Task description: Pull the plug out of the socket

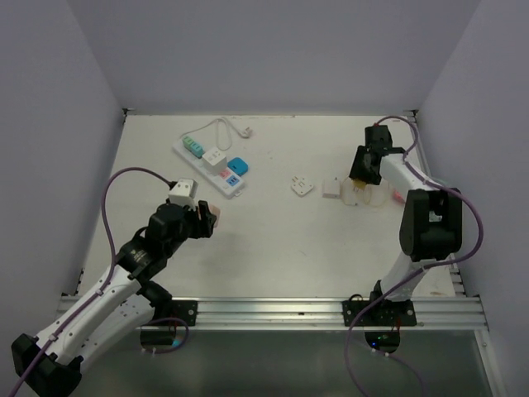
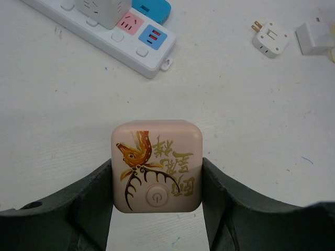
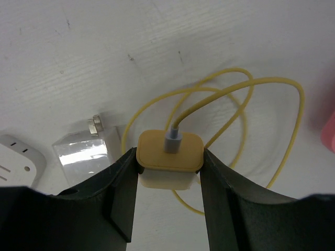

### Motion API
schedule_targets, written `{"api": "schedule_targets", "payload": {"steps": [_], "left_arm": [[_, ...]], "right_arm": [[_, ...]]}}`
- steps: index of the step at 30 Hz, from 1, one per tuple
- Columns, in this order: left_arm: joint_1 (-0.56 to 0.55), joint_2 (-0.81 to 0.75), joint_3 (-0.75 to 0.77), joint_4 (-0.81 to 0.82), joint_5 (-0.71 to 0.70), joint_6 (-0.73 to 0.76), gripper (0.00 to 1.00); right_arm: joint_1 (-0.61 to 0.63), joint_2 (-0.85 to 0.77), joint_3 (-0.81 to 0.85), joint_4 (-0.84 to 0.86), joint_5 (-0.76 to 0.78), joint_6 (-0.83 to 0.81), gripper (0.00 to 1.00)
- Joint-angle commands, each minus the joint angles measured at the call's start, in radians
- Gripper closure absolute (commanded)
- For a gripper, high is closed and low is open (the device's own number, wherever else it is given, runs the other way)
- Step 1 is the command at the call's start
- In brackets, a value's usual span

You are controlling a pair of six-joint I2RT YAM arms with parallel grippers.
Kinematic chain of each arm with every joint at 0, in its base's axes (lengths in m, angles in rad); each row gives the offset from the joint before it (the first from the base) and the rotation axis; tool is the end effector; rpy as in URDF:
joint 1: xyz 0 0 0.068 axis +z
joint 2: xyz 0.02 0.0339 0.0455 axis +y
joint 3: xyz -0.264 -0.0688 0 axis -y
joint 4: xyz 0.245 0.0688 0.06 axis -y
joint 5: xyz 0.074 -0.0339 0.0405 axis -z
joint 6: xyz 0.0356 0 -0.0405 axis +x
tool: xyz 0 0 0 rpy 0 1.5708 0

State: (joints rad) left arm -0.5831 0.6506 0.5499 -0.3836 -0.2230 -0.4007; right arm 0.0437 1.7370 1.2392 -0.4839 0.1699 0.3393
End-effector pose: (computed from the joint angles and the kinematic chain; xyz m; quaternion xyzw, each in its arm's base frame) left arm 0.1345 -0.0793 0.2578 0.0202 0.8524 -0.1587 0.4978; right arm 0.3681 0.0101 0.2189 0.1648 0.9395 -0.0247 0.2994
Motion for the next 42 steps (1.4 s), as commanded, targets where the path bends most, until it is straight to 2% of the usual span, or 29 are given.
{"api": "schedule_targets", "payload": {"steps": [1, 6, 7, 9, 10, 14, 19, 24, 27, 32, 36, 39, 42], "left_arm": [[0.012, -0.012, 0.022, 0.040, -0.001, 0.013, 1.00], [0.022, -0.003, 0.022, 0.038, -0.003, 0.014, 1.00], [0.023, -0.002, 0.024, 0.038, -0.003, 0.011, 1.00], [0.029, 0.001, 0.024, 0.037, -0.001, 0.011, 1.00], [0.032, 0.003, 0.024, 0.037, -0.001, 0.011, 1.00], [0.051, 0.007, 0.024, 0.035, -0.001, 0.010, 1.00], [0.078, 0.018, 0.024, 0.035, 0.004, 0.002, 1.00], [0.114, 0.037, 0.024, 0.026, -0.025, -0.013, 1.00], [0.129, 0.060, 0.030, 0.014, -0.076, -0.027, 1.00], [0.154, 0.135, 0.076, -0.021, -0.212, -0.102, 1.00], [0.164, 0.295, 0.154, -0.014, -0.314, -0.102, 1.00], [0.196, 0.433, 0.243, -0.032, -0.407, -0.087, 1.00], [0.256, 0.532, 0.283, 0.032, -0.476, -0.067, 1.00]], "right_arm": [[0.002, 0.083, 0.088, -0.076, -0.093, -0.039, 0.91], [0.002, 0.176, 0.149, -0.111, -0.092, -0.043, 0.73], [0.002, 0.186, 0.164, -0.116, -0.092, -0.043, 0.61], [0.002, 0.200, 0.181, -0.137, -0.096, -0.045, 0.50], [0.002, 0.200, 0.195, -0.145, -0.098, -0.046, 0.40], [0.002, 0.168, 0.213, -0.185, -0.098, -0.046, 0.18], [0.002, 0.067, 0.226, -0.228, -0.104, -0.054, 0.05], [0.004, -0.088, 0.180, -0.228, -0.167, -0.048, 0.01], [0.004, -0.210, 0.125, -0.203, -0.271, -0.043, 0.01], [0.010, -0.481, -0.053, -0.075, -0.352, 0.023, 0.01], [0.015, -0.614, -0.185, 0.001, -0.404, 0.099, 0.01], [0.018, -0.660, -0.243, 0.002, -0.420, 0.101, 0.01], [0.018, -0.683, -0.285, 0.016, -0.422, 0.098, 0.01]]}}
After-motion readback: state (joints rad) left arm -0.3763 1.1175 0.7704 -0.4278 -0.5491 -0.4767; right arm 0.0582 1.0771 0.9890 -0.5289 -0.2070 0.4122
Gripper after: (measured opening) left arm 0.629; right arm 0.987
